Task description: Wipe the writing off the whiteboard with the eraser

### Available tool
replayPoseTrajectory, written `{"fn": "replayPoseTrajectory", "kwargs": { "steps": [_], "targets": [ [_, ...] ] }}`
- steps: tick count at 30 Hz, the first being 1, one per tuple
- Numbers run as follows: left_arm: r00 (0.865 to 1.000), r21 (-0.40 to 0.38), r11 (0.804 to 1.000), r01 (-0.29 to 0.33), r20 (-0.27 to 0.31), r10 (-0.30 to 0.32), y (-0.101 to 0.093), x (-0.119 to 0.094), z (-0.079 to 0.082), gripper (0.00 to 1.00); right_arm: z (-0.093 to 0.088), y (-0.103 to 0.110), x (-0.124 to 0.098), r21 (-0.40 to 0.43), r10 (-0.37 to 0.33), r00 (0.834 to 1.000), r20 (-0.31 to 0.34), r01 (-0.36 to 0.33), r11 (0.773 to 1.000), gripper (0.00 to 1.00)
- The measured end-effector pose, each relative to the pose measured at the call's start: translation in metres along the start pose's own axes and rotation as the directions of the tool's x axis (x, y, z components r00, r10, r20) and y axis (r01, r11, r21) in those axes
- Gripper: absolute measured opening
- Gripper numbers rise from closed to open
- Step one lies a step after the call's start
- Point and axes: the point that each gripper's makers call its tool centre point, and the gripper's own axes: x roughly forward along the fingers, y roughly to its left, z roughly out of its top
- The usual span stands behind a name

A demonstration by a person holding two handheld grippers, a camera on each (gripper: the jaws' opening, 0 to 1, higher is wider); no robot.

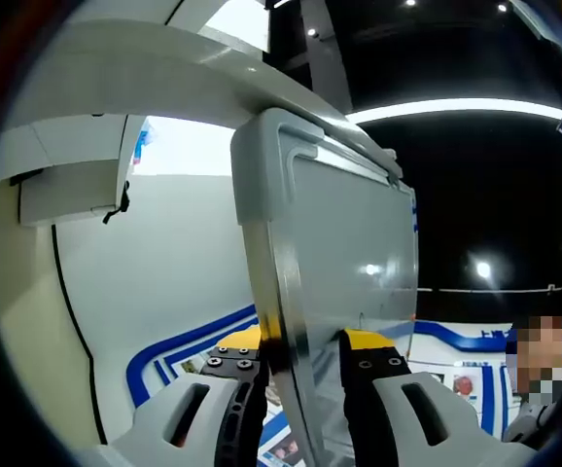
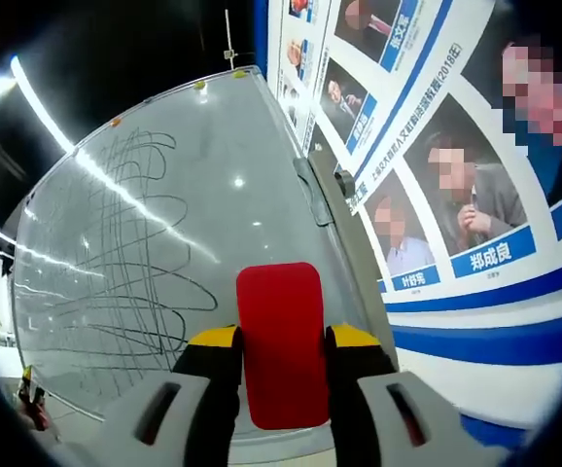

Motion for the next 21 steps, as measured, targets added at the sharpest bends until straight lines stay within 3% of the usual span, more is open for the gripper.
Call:
{"fn": "replayPoseTrajectory", "kwargs": {
  "steps": [21],
  "targets": [
    [1.0,0.03,1.0,0.003,-0.007,-0.003,0.005,-0.001,0.005,0.31,-0.023,0.02,-0.006,0.036,0.042,0.999,-0.03,-0.041,0.998,0.29]
  ]
}}
